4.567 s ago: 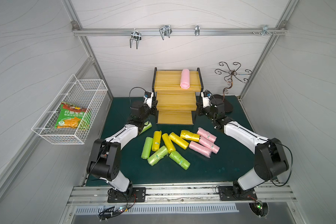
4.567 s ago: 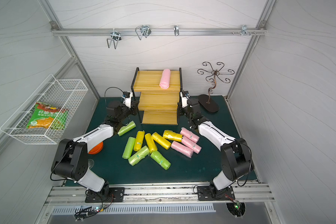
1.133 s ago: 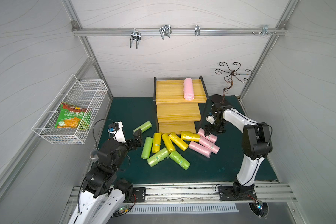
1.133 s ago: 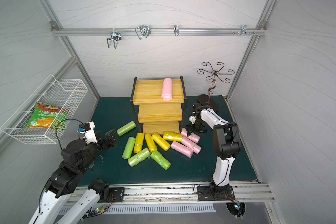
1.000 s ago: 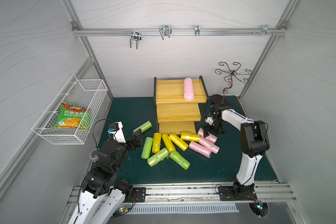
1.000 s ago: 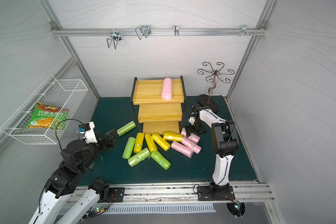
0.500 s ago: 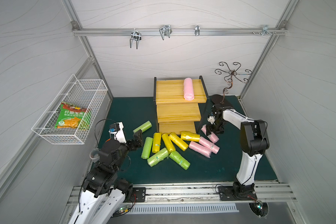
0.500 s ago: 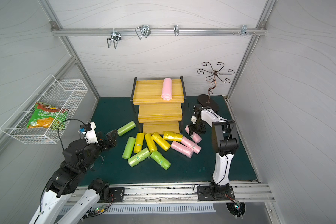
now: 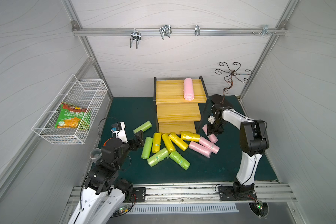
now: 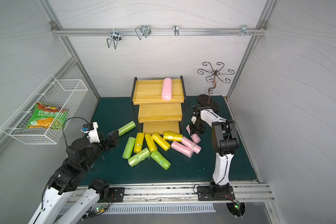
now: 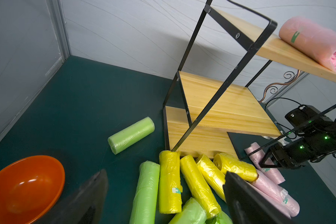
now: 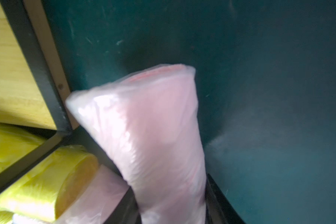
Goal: Sort the rolls of trash bags by color and place them on the shelf
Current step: Pick up the roll of trash bags from the center of the board.
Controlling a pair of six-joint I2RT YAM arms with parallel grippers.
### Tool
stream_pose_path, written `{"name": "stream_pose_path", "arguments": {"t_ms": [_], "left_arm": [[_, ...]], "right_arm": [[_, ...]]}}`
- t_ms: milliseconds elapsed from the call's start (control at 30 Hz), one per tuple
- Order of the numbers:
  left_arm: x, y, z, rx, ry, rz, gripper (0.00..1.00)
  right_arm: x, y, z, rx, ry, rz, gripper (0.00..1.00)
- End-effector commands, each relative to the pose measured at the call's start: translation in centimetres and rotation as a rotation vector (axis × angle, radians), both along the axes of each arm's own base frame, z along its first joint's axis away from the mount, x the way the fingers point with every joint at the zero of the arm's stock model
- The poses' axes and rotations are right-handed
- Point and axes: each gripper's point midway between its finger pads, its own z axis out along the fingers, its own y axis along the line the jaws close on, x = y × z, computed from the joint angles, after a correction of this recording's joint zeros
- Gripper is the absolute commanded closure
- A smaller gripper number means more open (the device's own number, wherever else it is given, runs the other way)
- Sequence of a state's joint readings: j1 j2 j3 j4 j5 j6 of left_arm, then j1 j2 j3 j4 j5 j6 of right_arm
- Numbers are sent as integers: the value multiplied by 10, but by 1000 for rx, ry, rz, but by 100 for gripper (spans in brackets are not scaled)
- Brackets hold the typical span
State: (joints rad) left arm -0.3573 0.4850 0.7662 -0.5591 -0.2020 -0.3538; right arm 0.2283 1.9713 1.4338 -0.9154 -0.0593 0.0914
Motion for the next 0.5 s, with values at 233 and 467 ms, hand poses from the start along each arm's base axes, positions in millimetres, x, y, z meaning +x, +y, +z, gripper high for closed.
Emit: {"name": "stream_pose_path", "arguments": {"t_ms": [233, 467], "left_arm": [[1, -2, 25, -59, -45, 6, 3], [1, -5, 27, -90, -43, 0, 4]], "right_arm": [[10, -23, 147, 12, -268, -135, 100], [14, 5, 285, 267, -562, -142, 100]]}}
